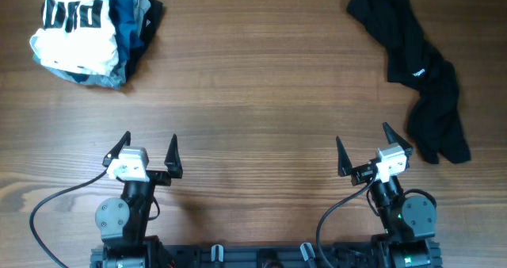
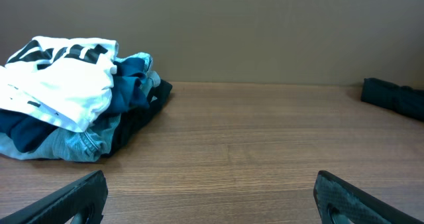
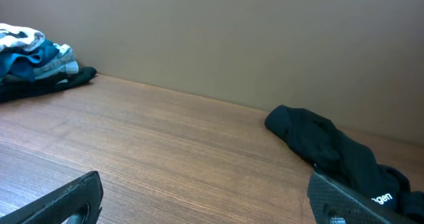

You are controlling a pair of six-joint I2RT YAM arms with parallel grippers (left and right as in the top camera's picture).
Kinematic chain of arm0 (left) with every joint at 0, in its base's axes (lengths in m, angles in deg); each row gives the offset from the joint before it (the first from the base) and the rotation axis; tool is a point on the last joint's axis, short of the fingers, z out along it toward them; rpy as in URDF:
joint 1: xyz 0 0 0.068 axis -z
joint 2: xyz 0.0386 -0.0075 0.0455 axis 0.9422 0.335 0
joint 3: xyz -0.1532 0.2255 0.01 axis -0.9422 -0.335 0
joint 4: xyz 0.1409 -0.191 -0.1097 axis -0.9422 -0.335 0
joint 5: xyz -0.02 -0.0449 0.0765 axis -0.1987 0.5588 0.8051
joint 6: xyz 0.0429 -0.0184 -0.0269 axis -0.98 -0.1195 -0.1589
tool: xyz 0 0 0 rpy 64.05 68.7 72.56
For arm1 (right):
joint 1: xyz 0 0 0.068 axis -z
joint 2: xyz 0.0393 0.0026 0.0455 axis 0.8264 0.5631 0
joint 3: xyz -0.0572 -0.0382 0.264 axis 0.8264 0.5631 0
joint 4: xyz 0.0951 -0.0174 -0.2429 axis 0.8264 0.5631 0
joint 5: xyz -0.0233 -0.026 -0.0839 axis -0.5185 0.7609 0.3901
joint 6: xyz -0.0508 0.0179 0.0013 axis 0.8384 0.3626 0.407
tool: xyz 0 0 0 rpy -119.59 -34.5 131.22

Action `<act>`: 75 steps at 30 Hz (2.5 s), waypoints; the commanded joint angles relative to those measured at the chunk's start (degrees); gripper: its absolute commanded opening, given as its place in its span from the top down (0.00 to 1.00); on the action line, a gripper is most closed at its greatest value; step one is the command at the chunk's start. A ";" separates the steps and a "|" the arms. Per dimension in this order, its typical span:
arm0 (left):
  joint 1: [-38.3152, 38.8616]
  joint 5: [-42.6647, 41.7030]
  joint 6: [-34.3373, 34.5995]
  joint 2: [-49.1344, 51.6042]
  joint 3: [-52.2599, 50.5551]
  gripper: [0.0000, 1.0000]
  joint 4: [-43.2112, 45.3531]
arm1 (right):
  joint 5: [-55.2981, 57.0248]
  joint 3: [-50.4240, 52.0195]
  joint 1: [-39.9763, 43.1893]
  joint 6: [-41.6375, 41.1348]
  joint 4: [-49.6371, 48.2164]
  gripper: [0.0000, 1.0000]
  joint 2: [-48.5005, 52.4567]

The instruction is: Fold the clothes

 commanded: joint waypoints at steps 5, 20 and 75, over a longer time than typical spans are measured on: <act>0.13 0.52 -0.72 -0.44 -0.44 0.00 0.09 | -1.07 0.15 0.28 0.31 -0.26 0.00 -0.46; 0.13 0.52 -0.72 -0.44 -0.44 0.00 0.09 | -1.07 0.15 0.28 0.31 -0.26 0.00 -0.46; 0.15 -6.58 -0.98 60.59 62.49 0.00 -32.04 | -10.12 -78.60 0.28 4.02 25.59 0.00 70.42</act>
